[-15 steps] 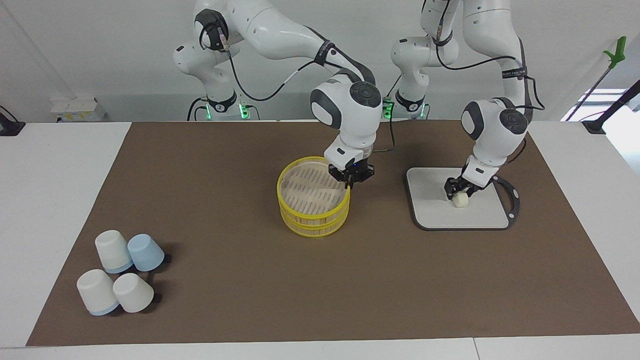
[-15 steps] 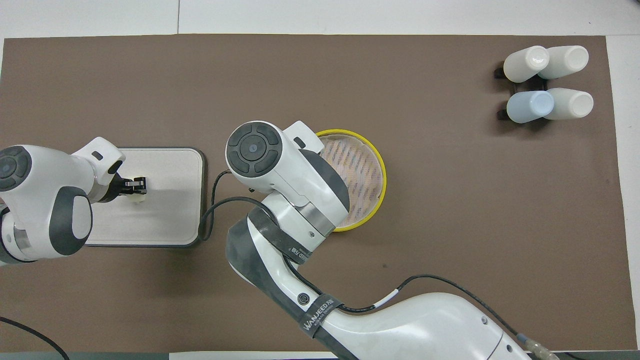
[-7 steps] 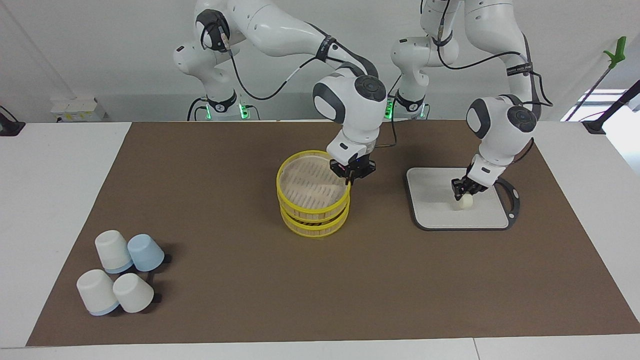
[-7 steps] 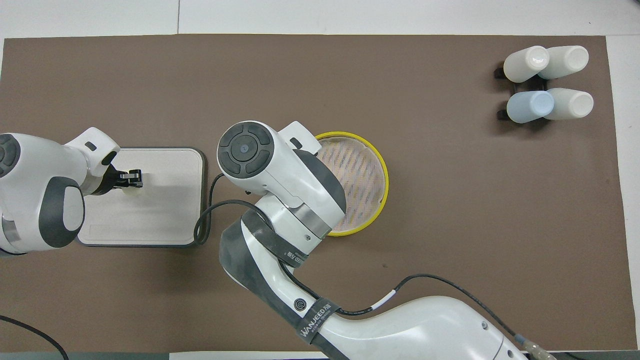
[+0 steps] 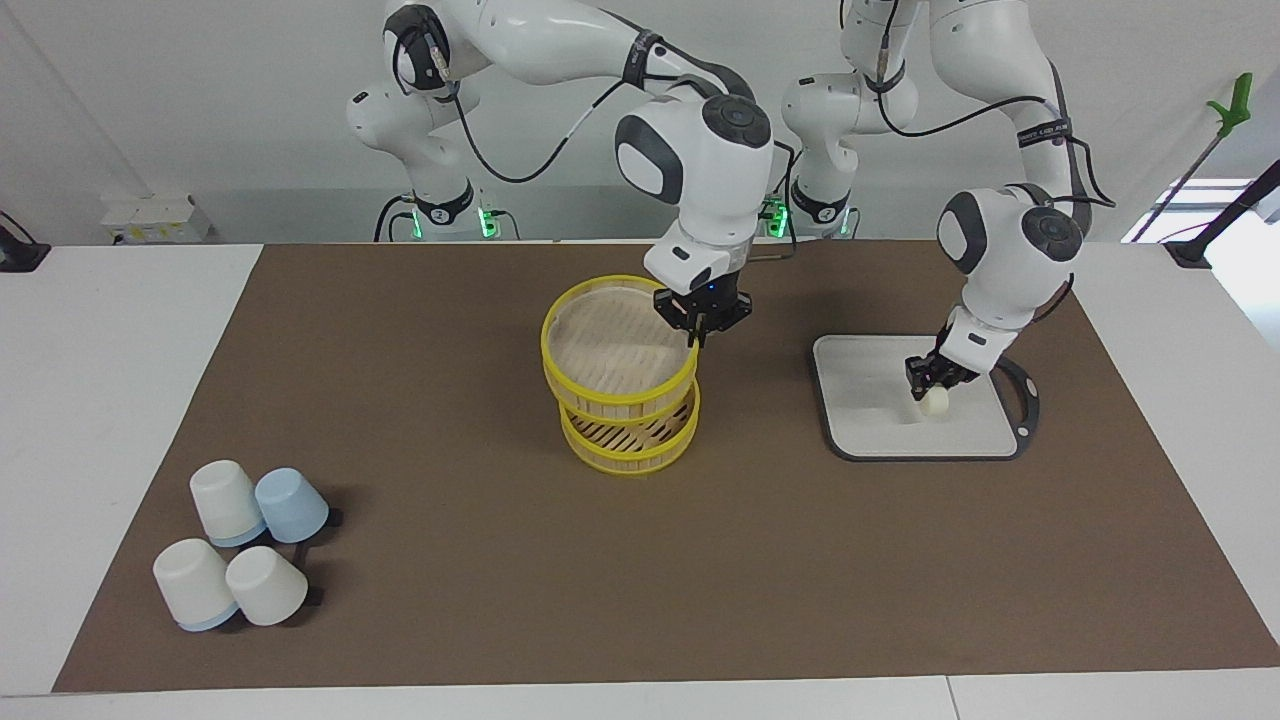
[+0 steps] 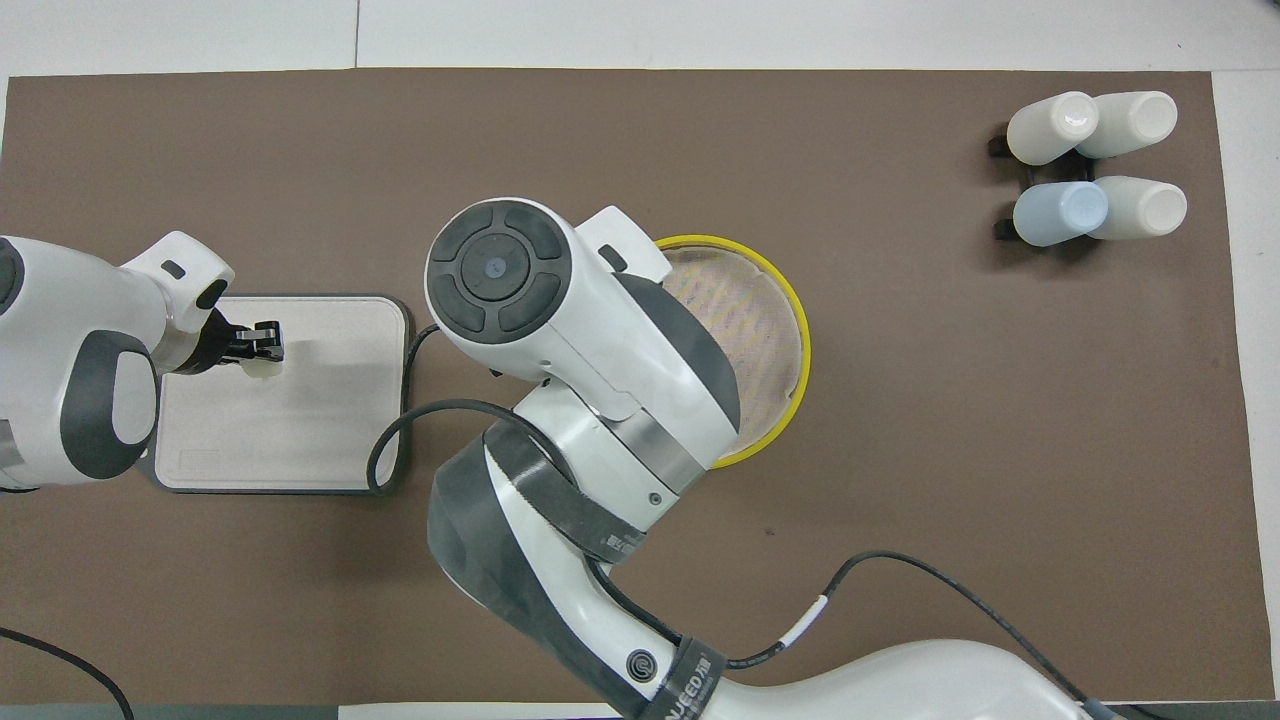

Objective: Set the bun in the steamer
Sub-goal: 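Lift the lid off with the right gripper while the left gripper lifts the bun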

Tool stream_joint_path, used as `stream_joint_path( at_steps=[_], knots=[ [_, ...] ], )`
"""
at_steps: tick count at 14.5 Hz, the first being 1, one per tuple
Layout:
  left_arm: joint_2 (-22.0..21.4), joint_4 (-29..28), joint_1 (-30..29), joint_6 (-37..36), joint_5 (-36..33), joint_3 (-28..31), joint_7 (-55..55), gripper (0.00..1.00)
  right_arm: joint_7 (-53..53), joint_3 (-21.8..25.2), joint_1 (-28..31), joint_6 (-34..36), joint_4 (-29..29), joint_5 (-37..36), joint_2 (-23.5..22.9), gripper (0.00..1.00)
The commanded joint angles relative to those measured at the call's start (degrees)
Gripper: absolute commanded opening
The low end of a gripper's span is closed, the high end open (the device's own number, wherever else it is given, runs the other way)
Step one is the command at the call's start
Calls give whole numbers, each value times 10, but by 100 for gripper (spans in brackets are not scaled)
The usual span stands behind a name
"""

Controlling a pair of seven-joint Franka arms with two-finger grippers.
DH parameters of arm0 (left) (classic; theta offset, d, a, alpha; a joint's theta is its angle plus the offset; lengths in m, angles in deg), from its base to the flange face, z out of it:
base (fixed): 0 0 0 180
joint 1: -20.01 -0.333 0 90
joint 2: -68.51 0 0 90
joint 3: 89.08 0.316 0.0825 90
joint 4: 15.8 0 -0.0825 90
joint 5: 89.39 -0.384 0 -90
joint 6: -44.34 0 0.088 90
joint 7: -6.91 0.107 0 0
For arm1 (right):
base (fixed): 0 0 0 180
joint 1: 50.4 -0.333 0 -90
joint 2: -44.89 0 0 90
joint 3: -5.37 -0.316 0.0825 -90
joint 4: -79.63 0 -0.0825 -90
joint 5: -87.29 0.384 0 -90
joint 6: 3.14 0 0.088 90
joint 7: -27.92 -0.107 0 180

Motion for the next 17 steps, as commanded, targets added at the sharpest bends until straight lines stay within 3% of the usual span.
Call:
stream_joint_path(
  at_steps=[1, 5, 12, 17],
  knots=[
    [11, 23, 18, -20, 0, 4, -25, 36, 39, -2, 35, 15, -6, -3, 42, 0],
    [21, 63, 44, -55, 0, 5, -62, 36, 117, 0, 106, 35, -12, -6, 69, 0],
    [78, 233, 136, -186, 1, 6, -195, 36, 287, -1, 243, 34, -33, -2, 83, 0],
    [99, 277, 213, -177, 10, 3, -335, 36, 303, -1, 261, 17, -77, 5, 105, 0]
  ],
)
